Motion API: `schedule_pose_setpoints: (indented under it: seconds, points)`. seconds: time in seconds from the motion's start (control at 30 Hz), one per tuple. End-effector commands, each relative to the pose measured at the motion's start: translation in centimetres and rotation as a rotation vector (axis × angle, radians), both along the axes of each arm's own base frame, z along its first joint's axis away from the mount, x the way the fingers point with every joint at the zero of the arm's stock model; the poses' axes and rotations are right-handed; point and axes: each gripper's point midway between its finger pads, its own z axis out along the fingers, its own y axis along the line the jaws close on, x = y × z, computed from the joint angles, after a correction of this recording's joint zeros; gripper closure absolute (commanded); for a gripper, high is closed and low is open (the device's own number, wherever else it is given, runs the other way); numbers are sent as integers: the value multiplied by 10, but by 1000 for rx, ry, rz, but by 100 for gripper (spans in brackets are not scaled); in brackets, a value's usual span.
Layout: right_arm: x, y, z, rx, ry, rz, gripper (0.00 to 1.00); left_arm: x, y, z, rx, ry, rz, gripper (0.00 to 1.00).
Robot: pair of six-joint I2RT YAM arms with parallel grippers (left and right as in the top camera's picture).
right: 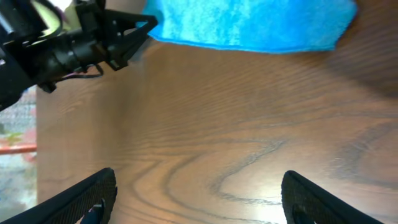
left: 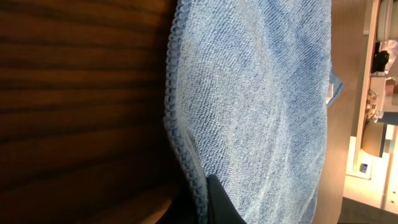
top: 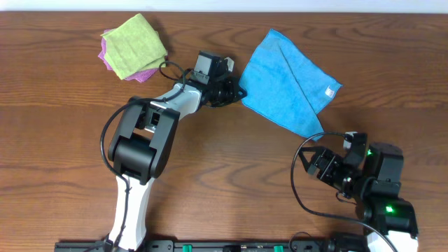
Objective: Fold the cloth
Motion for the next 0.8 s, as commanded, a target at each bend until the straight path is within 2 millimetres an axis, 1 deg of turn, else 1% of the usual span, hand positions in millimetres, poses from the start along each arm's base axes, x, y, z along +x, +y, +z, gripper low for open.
schedule_pose_setpoints:
  seconds: [0.0,0.1,0.2,0.3,0.4,0.57,0.7,0.77]
  points:
    - [0,-14,-8,-53,29,-67,14,0,9,-1,-27,-3,-28,94]
    - [-1,-17,-16,-73,50,-72,13,3,26,9,-48,-11,-43,94]
    - [-3,-17,-26,-72,87,-67,13,1,47,14,-37,11,-47,94]
    - [-1,-17,-39,-72,112,-63,14,-10,69,15,8,38,-69,94]
    - [5,-16,-52,-59,122,-55,15,-24,82,13,45,85,-90,94]
    - [12,-5,-75,29,161,-36,17,-49,88,5,76,178,-124,94]
    - [10,3,-95,91,219,-31,19,-65,87,2,93,226,-161,94]
    - [10,4,-104,97,237,-31,20,-72,88,1,98,254,-169,94]
